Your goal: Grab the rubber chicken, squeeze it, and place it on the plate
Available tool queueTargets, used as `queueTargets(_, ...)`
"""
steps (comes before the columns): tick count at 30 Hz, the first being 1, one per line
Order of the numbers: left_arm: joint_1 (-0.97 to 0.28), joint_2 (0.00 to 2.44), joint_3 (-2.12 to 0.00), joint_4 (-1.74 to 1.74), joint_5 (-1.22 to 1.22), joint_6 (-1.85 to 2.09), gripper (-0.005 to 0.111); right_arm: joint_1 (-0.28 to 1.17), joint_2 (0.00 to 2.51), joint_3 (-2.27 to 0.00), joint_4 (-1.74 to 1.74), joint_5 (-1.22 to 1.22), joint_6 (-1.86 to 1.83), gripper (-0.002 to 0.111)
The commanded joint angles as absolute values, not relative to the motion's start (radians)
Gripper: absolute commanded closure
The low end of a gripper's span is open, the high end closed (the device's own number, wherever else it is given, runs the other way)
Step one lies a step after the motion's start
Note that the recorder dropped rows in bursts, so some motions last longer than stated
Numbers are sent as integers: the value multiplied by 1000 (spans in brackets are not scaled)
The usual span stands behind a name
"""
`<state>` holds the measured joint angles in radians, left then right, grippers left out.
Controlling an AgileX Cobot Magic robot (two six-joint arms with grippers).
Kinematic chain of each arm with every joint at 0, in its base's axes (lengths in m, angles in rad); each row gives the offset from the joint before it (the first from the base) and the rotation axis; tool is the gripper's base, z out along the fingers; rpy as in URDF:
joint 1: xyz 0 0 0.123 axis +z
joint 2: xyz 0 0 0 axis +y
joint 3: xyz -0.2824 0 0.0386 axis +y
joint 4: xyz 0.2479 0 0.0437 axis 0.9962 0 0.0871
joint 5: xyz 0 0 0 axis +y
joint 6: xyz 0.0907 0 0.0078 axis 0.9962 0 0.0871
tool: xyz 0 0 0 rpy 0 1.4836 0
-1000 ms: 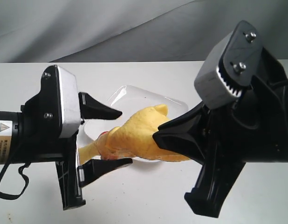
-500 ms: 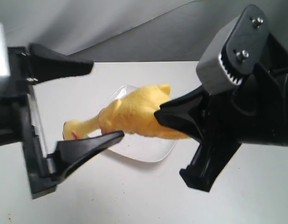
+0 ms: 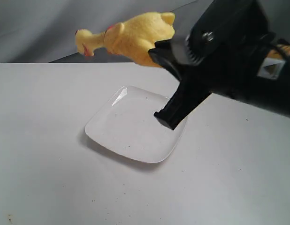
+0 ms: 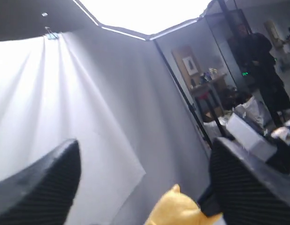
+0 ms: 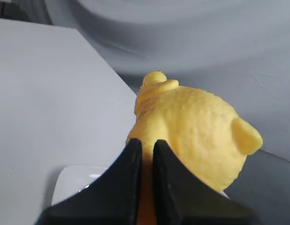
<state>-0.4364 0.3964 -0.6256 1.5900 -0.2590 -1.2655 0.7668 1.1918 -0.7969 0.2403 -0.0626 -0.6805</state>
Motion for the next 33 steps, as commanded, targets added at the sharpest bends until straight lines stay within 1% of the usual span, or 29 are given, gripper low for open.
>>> queueTargets(1, -442, 349, -629, 1607, -291, -1286, 71, 768, 1332, -804, 206, -203, -740, 108)
queueTargets(2, -442, 347, -629, 1622, -318, -1286, 81, 768, 1365, -804, 206, -224, -753, 108)
queueTargets(4, -442, 347, -629, 1677, -360, -1286, 96, 768, 1419, -804, 206, -236, -783, 108)
queueTargets(5, -442, 349, -629, 1741, -391, -1297, 107, 768, 1466, -804, 206, -235, -799, 108)
queueTargets(11, -440, 349, -596, 1744, -337, -1341, 107, 768, 1561, -795, 266, -213, -866, 108)
queueTargets(18, -440, 349, -584, 1744, -333, -1337, 107, 765, 1563, -646, 338, -229, -972, 108)
queueTargets(19, -440, 349, -584, 1744, -333, -1337, 107, 765, 1563, -643, 374, -221, -972, 104)
queueTargets(20, -440, 349, -584, 1744, -335, -1337, 107, 765, 1563, -642, 414, -216, -972, 96)
queueTargets(21, -440, 349, -584, 1744, -335, -1337, 107, 765, 1563, -642, 431, -213, -972, 90)
queueTargets(22, -440, 349, -584, 1744, -335, -1337, 107, 765, 1563, -642, 452, -213, -972, 80)
queueTargets(24, -440, 349, -584, 1744, -335, -1337, 107, 765, 1563, -642, 478, -213, -972, 65)
queueTargets(26, -440, 349, -584, 1744, -335, -1337, 107, 765, 1563, -642, 510, -213, -972, 55)
queueTargets(27, -440, 349, -584, 1744, -335, -1337, 107, 765, 1563, -642, 520, -213, -972, 53)
queueTargets(29, -440, 349, -584, 1744, -333, -1337, 107, 765, 1557, -642, 523, -215, -972, 53)
queueTargets(33, -440, 349, -584, 1744, -281, -1337, 107, 765, 1485, -642, 554, -217, -972, 58)
